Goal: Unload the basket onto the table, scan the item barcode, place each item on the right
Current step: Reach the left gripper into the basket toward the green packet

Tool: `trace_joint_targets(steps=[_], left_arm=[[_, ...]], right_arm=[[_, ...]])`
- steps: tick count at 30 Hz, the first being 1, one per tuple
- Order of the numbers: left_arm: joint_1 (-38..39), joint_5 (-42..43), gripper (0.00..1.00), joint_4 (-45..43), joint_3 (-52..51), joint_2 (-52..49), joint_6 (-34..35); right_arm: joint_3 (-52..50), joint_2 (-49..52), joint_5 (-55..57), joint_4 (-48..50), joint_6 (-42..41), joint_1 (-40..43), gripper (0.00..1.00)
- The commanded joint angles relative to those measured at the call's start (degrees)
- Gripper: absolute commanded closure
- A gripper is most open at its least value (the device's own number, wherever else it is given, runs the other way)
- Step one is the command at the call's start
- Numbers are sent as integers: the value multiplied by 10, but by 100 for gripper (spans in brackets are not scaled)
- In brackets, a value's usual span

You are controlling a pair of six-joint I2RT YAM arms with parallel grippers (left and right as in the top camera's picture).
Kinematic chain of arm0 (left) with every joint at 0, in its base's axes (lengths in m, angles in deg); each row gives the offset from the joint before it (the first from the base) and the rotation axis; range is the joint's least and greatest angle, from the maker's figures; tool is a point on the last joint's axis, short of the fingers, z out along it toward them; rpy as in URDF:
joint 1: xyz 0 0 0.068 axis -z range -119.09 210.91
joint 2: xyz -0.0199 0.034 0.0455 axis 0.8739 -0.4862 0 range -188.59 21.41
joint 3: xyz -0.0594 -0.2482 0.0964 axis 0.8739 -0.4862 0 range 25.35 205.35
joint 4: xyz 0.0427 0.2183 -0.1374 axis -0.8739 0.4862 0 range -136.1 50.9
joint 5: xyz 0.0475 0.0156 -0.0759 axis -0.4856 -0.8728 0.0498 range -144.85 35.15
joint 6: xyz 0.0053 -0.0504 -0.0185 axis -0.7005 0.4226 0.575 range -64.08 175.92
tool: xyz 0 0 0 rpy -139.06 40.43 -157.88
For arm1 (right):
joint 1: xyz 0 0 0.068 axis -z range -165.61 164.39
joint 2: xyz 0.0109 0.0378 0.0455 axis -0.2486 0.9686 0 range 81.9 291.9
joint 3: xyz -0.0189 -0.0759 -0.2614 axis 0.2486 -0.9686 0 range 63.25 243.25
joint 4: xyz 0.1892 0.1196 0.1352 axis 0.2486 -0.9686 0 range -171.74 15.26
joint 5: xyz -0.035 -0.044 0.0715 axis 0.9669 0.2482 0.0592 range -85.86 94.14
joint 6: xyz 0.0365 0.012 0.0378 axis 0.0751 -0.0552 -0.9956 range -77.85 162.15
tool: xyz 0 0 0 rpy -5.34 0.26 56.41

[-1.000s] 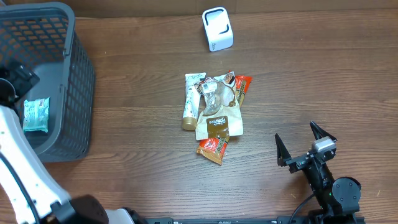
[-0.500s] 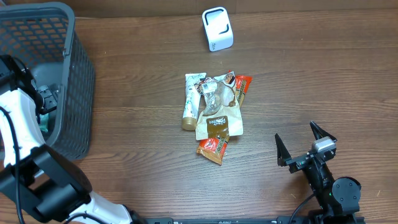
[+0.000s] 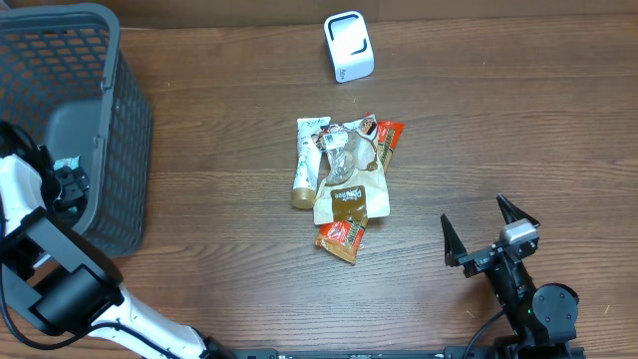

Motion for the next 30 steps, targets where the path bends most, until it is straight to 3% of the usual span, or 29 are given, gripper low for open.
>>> trace_joint_targets(steps=[1, 9, 11, 12, 13, 14, 15, 27, 30], left_arm=[[-10, -7, 7, -15, 0, -24, -11], [-9, 12, 11, -31, 0, -60, -15], [-9, 14, 27, -30, 0, -68, -15], [-9, 16, 61, -28, 0, -69, -15], [-9, 19, 82, -28, 0, -68, -14], [-9, 23, 92, -28, 1, -67, -14], [-9, 26, 96, -28, 1, -66, -11], [-9, 45, 96, 35, 44, -40, 25], [-8, 82, 96, 48, 61, -20, 26]], right_arm=[[-6, -4, 0, 3, -2, -4, 0], [-6, -4, 0, 3, -2, -4, 0], [-6, -4, 0, 3, -2, -4, 0], [-6, -4, 0, 4, -2, -4, 0], [-6, -4, 0, 3, -2, -4, 0], [-6, -4, 0, 4, -2, -4, 0], [-6, -4, 0, 3, -2, -4, 0], [-6, -4, 0, 3, -2, -4, 0], [-6, -4, 0, 3, -2, -4, 0]])
